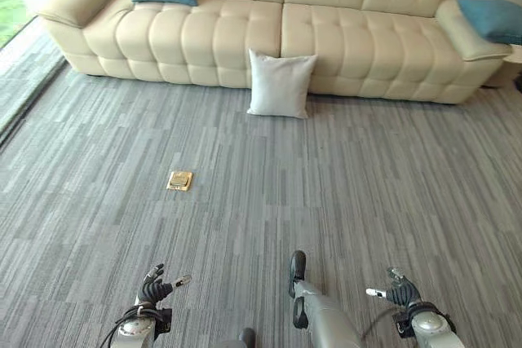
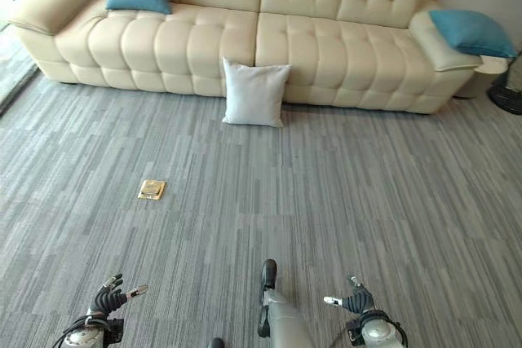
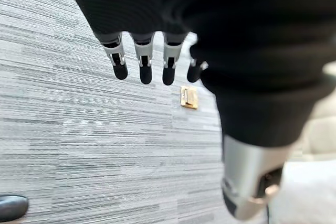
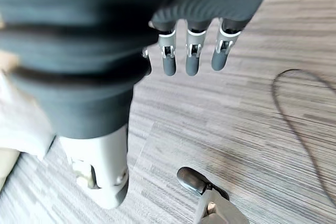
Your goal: Pick up all the scattered cushions and arrange them neatly on the sofa.
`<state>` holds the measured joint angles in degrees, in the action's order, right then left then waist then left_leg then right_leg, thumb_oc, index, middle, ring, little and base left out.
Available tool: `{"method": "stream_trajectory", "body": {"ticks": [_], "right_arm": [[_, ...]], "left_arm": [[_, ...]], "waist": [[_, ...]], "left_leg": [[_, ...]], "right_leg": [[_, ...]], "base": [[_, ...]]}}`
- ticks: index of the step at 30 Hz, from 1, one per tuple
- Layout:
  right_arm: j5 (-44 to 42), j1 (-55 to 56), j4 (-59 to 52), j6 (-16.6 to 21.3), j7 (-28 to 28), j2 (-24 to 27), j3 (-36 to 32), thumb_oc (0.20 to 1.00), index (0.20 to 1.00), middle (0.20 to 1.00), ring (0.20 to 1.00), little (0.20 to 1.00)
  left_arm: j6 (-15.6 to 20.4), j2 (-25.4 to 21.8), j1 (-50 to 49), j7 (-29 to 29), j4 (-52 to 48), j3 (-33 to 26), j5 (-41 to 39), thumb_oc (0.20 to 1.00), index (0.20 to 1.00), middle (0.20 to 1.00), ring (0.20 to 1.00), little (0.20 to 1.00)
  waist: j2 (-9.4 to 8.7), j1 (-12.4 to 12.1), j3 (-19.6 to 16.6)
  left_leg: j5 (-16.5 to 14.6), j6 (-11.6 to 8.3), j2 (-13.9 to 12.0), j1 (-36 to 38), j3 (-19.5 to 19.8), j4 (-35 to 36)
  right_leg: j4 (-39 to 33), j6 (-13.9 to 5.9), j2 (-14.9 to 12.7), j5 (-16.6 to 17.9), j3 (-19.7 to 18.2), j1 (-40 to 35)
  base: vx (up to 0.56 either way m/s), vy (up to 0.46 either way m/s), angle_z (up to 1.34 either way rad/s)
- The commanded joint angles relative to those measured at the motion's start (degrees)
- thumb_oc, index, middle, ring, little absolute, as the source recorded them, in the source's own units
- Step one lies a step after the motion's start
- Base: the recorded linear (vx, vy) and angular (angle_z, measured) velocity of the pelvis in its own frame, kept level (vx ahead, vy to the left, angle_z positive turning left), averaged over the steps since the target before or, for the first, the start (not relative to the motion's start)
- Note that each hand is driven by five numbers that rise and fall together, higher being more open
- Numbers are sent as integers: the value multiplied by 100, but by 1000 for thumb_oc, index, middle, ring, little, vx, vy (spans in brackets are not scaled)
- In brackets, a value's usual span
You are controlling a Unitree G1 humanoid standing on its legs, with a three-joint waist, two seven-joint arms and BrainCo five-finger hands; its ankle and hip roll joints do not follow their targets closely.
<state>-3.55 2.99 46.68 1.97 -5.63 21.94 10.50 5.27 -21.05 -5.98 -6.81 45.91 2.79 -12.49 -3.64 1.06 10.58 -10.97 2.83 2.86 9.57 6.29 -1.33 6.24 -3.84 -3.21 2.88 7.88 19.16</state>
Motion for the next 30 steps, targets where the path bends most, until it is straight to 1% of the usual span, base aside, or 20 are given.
{"method": "stream_trajectory", "body": {"ticks": [1,2,3,4,5,8,9,10,11,12,15,19,20,23,25,26,27,28,29,30], "right_arm": [[-165,-250,-218,172,-31,239,-69,1000,1000,1000,1000,1000],[-194,-232,-254,188,-16,246,-75,1000,1000,1000,1000,1000],[-194,-231,-255,188,-15,248,-75,1000,1000,1000,1000,1000],[-251,-205,-323,210,-14,270,-116,1000,1000,1000,1000,1000],[-282,-224,-287,211,-43,282,-117,1000,1000,1000,1000,1000],[-335,-314,-179,193,-84,318,-124,1000,1000,1000,1000,1000],[-352,-344,-158,191,-116,337,-132,1000,1000,1000,1000,1000],[-352,-357,-152,171,-134,349,-145,1000,1000,1000,1000,1000],[-347,-358,-138,163,-149,350,-147,1000,1000,1000,1000,1000],[-280,-327,-109,119,-214,337,-144,1000,1000,1000,1000,1000],[-219,-322,-51,80,-235,299,-123,1000,1000,1000,1000,1000],[-135,-299,-17,53,-205,219,-148,1000,1000,1000,1000,1000],[-122,-272,-4,51,-180,147,-137,1000,1000,1000,1000,1000],[-132,-272,39,67,-145,66,-126,1000,1000,1000,1000,1000],[-140,-308,-16,69,-111,-20,-78,1000,1000,1000,1000,1000],[-193,-372,-122,106,-117,-58,-65,1000,1000,1000,1000,1000],[-209,-409,-201,112,-113,-83,-46,1000,1000,1000,1000,1000],[-209,-410,-201,111,-113,-81,-47,1000,1000,1000,1000,1000],[-204,-478,-309,109,-104,-97,24,1000,1000,1000,1000,1000],[-193,-495,-301,99,-94,-93,56,1000,1000,1000,1000,1000]], "left_arm": [[165,-158,-3,61,-230,60,23,1000,1000,1000,1000,1000],[154,-149,0,88,-200,90,35,1000,1000,1000,1000,1000],[155,-148,-1,88,-200,91,35,1000,1000,1000,1000,1000],[146,-141,-4,125,-244,117,32,1000,1000,1000,1000,1000],[143,-134,35,123,-224,154,32,1000,1000,1000,1000,1000],[130,-93,201,137,-128,235,33,1000,1000,1000,1000,1000],[131,-104,247,135,-133,291,95,1000,1000,1000,1000,1000],[130,-104,257,133,-170,309,105,1000,1000,1000,1000,1000],[120,-112,250,137,-199,298,117,1000,1000,1000,1000,1000],[109,-128,183,114,-242,244,160,1000,1000,1000,1000,1000],[108,-95,86,88,-249,221,136,1000,1000,1000,1000,1000],[50,-116,-9,131,-245,173,185,1000,1000,1000,1000,1000],[35,-141,-46,144,-225,137,212,1000,1000,1000,1000,1000],[30,-177,-48,148,-158,116,220,1000,1000,1000,1000,1000],[11,-233,-23,150,-140,127,238,1000,1000,1000,1000,1000],[10,-333,58,144,-153,146,230,1000,1000,1000,1000,1000],[13,-366,89,116,-159,133,223,1000,1000,1000,1000,1000],[13,-364,91,116,-158,133,223,1000,1000,1000,1000,1000],[22,-406,142,64,-183,140,253,1000,1000,1000,1000,1000],[19,-399,146,67,-173,145,254,1000,1000,1000,1000,1000]], "waist": [[185,80,-137],[216,109,-167],[221,115,-168],[237,155,-200],[215,161,-173],[137,94,-53],[58,45,-18],[34,11,7],[27,-33,27],[75,-226,43],[76,-420,4],[61,-604,-134],[-15,-616,-209],[-128,-646,-299],[-226,-670,-319],[-233,-618,-236],[-190,-587,-187],[-179,-593,-204],[-69,-502,-109],[-33,-439,-76]], "left_leg": [[325,-503,-132,9,-123,-544],[490,-610,-229,-45,-166,-674],[487,-613,-234,-46,-159,-677],[766,-765,-401,-195,-388,-1058],[850,-771,-454,-376,-542,-1358],[618,-576,-482,-981,-1014,-1468],[358,-475,-347,-1428,-1212,-1279],[383,-462,-324,-1689,-1333,-1189],[481,-464,-318,-1894,-1432,-1088],[1180,-565,-352,-2424,-1624,-565],[1451,-586,-338,-2688,-1619,-136],[1742,-528,-383,-2601,-1598,95],[1688,-442,-332,-2594,-1523,-122],[1495,-356,-255,-2565,-1507,-355],[1299,-235,-190,-2450,-1560,-445],[1108,-122,-134,-2275,-1515,-490],[1013,-75,-143,-2161,-1488,-502],[1022,-79,-159,-2181,-1490,-500],[847,-9,-168,-1843,-1440,-420],[796,5,-141,-1722,-1378,-396]], "right_leg": [[32,-146,152,-125,116,-466],[-3,-95,189,-191,153,-550],[-7,-92,192,-192,160,-554],[-89,-5,237,-314,217,-719],[-146,38,223,-381,216,-823],[-284,73,152,-546,184,-1124],[-342,46,85,-653,158,-1273],[-385,38,59,-695,156,-1384],[-421,39,71,-733,145,-1492],[-552,32,260,-898,23,-1944],[-561,29,367,-1073,-218,-2310],[-425,5,381,-1298,-551,-2787],[-290,-65,256,-1305,-609,-2829],[-134,-216,60,-1185,-670,-2822],[393,-415,-118,-712,-745,-2605],[1163,-568,-182,-316,-819,-2259],[1484,-570,-219,-208,-785,-2021],[1475,-565,-203,-190,-790,-2000],[1626,-398,-194,-235,-586,-1430],[1582,-349,-172,-351,-484,-1304]], "base": [[388,-300,63],[167,-138,53],[247,-190,47],[213,-172,18],[285,-229,2],[204,-109,4],[250,-51,-1],[280,-58,-26],[420,-21,-37],[466,3,-28],[406,74,-39],[500,214,-52],[350,195,-36],[308,199,-35],[301,231,-17],[293,251,-13],[206,180,-20],[225,181,-13],[246,156,-11],[349,196,-2]]}}
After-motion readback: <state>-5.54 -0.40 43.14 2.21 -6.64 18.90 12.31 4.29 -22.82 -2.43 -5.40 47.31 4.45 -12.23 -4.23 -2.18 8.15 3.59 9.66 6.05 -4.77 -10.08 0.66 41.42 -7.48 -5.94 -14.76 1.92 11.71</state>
